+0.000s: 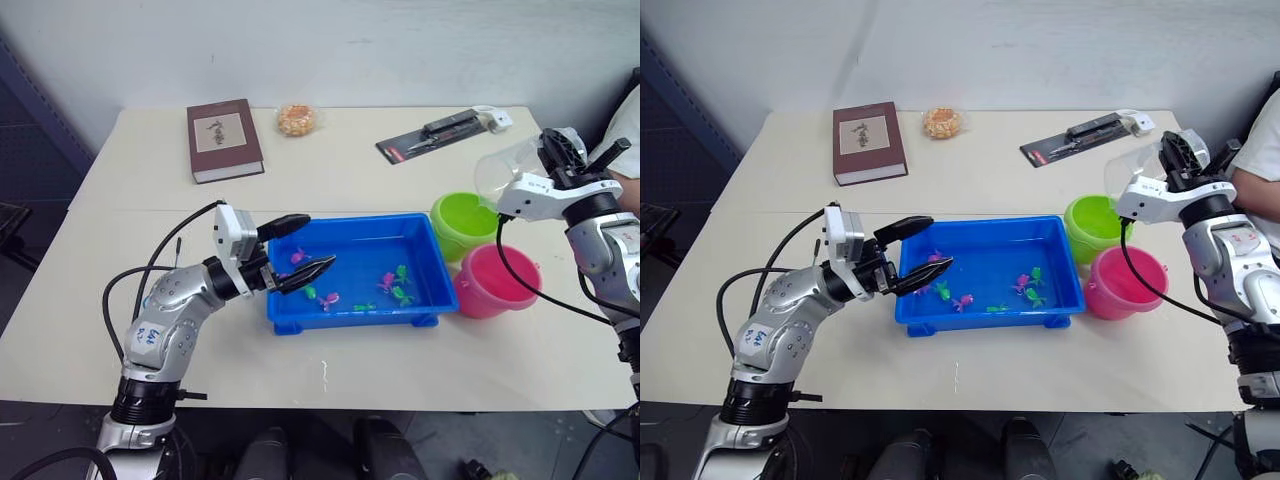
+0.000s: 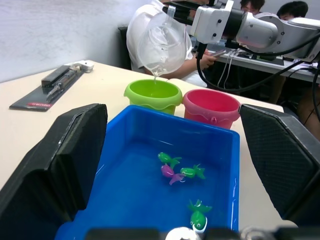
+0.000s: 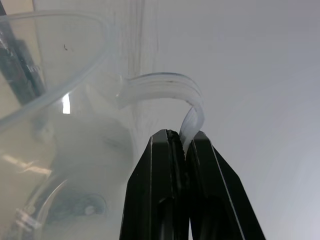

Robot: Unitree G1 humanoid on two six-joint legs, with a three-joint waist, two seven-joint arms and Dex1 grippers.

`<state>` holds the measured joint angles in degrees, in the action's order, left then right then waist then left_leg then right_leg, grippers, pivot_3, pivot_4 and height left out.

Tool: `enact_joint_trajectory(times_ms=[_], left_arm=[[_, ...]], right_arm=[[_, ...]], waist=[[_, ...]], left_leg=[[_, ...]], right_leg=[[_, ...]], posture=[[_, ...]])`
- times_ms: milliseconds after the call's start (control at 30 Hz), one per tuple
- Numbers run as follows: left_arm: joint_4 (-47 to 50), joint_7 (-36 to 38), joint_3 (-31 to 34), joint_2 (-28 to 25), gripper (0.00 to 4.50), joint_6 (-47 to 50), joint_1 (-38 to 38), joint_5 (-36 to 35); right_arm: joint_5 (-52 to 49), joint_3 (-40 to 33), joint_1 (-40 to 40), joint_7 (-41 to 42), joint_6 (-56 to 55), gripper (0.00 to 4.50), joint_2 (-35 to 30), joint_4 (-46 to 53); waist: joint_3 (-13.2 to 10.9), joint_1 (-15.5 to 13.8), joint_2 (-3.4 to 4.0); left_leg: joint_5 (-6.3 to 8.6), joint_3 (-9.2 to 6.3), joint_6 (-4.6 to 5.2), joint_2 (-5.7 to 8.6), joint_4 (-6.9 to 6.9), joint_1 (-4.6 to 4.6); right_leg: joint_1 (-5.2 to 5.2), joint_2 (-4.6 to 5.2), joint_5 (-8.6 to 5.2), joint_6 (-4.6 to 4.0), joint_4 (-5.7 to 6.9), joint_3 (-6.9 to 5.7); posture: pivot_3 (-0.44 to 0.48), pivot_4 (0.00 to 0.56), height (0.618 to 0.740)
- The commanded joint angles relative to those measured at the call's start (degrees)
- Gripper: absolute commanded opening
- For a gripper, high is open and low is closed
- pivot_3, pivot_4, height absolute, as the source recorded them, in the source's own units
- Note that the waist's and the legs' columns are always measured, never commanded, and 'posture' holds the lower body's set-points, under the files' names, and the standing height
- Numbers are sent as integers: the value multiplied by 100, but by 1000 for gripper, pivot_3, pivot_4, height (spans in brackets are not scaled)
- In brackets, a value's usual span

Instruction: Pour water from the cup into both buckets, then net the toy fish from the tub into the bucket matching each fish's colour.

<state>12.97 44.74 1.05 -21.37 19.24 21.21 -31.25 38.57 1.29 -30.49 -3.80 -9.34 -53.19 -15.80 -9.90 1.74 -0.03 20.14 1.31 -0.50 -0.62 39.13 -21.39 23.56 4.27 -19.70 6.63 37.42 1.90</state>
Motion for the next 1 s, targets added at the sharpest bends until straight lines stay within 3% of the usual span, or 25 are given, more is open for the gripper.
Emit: enact_joint_trajectory(times_ms=[33,167,367,533,700,1000], left_arm=[[99,87,-7,-22,4500,-102,111,-9],[71,190,-9,-57,4500,-72,133,-28],[132,478,-74,-153,4500,117,183,-180],[388,892,-230,-330,4500,260,162,-323],[628,1095,-464,-287,4500,243,121,-378],[751,969,-558,-222,4500,334,113,-350]], right_arm=[[-802,-682,130,304,456,45,225,440],[-1569,-1278,245,761,1131,45,501,723],[-3715,-2940,63,1431,3100,45,1233,1169],[-5913,-4848,53,1595,5016,45,1791,1396],[-6423,-5714,597,1100,4954,45,2294,1307],[-6345,-5403,1515,1063,3517,45,3095,566]], waist=[[0,-1,0],[0,-1,0],[0,-11,0],[0,-13,0],[1,-18,1],[4,15,6]], left_leg=[[0,1,0,0,1,0],[-1,3,1,1,3,1],[-1,0,1,-2,5,5],[-1,-1,2,-3,4,5],[-1,-1,2,-1,3,6],[-2,29,3,-5,-2,31]], right_leg=[[0,0,0,0,1,1],[1,0,0,0,5,3],[-3,-1,0,0,8,2],[-4,-1,0,0,10,2],[-7,3,0,0,10,16],[-5,-36,1,1,27,49]], posture=[[0,150,738],[0,150,738],[0,150,738],[0,150,738],[0,150,738],[0,150,738]])
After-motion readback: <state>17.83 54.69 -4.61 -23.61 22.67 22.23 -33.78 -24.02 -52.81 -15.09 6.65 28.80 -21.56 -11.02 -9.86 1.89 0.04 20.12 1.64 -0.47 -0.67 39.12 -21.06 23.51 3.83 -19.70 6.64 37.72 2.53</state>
